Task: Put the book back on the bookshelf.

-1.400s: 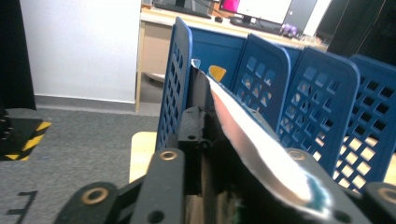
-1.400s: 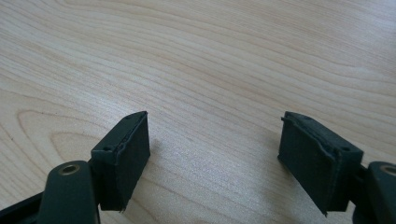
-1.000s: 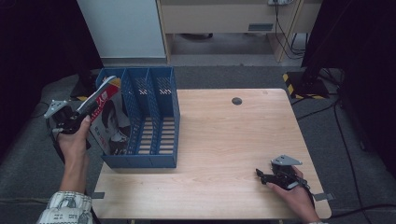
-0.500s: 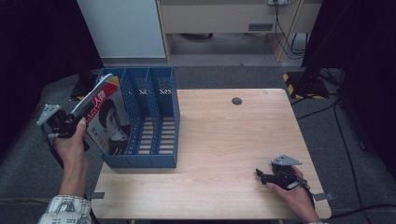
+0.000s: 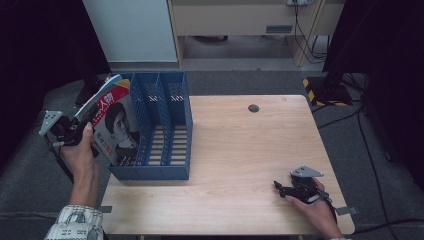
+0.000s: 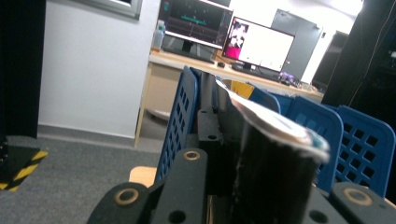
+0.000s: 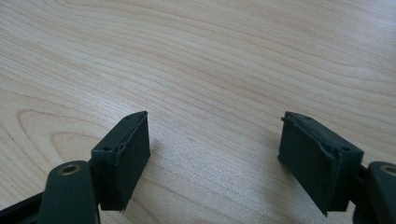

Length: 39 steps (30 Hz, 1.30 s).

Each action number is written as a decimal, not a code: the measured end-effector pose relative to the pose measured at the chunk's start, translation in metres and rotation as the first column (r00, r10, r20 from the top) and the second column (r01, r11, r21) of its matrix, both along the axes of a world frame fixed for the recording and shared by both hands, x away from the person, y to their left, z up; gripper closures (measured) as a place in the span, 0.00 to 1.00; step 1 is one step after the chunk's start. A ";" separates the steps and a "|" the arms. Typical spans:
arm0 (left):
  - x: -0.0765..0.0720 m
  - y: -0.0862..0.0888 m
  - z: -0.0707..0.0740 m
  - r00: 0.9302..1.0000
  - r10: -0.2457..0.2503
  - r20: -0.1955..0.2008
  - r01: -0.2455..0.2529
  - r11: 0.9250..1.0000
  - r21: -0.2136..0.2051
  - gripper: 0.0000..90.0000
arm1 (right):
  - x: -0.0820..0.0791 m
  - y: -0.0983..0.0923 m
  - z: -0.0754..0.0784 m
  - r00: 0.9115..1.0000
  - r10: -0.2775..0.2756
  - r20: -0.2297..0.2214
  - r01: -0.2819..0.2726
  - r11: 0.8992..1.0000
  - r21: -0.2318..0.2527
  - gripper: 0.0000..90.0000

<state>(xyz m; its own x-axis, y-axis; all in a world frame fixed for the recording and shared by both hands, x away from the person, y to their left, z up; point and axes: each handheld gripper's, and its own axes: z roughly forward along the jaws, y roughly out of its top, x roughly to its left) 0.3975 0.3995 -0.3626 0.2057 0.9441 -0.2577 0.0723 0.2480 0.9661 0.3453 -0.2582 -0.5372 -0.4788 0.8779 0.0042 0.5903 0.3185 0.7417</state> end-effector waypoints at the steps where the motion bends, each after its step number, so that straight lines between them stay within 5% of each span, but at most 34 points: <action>1: 0.000 0.000 0.000 1.000 0.010 0.010 -0.010 1.000 0.005 0.96 | 0.000 0.000 0.000 1.000 0.000 0.000 0.000 1.000 0.000 0.27; 5: 0.003 0.000 -0.001 0.998 0.019 0.051 -0.019 1.000 -0.001 0.96 | 0.000 0.000 0.000 1.000 0.000 0.000 0.000 1.000 0.000 0.27; 13: 0.010 -0.003 -0.016 0.998 0.022 0.053 -0.021 1.000 -0.019 0.96 | 0.000 0.000 0.000 1.000 0.000 0.000 0.000 1.000 0.001 0.27; 30: 0.009 -0.005 -0.014 0.999 0.029 -0.026 -0.029 1.000 0.006 0.91 | 0.000 0.000 0.000 1.000 0.002 -0.001 -0.002 1.000 0.001 0.27; 33: 0.009 -0.007 -0.011 0.999 0.026 -0.028 -0.025 0.999 0.022 0.86 | 0.000 0.000 0.000 1.000 0.002 0.000 -0.002 1.000 0.000 0.27; 39: 0.007 -0.010 -0.004 0.999 0.025 -0.027 -0.023 0.997 0.068 0.61 | 0.000 0.000 0.000 1.000 0.002 0.000 -0.002 1.000 0.000 0.27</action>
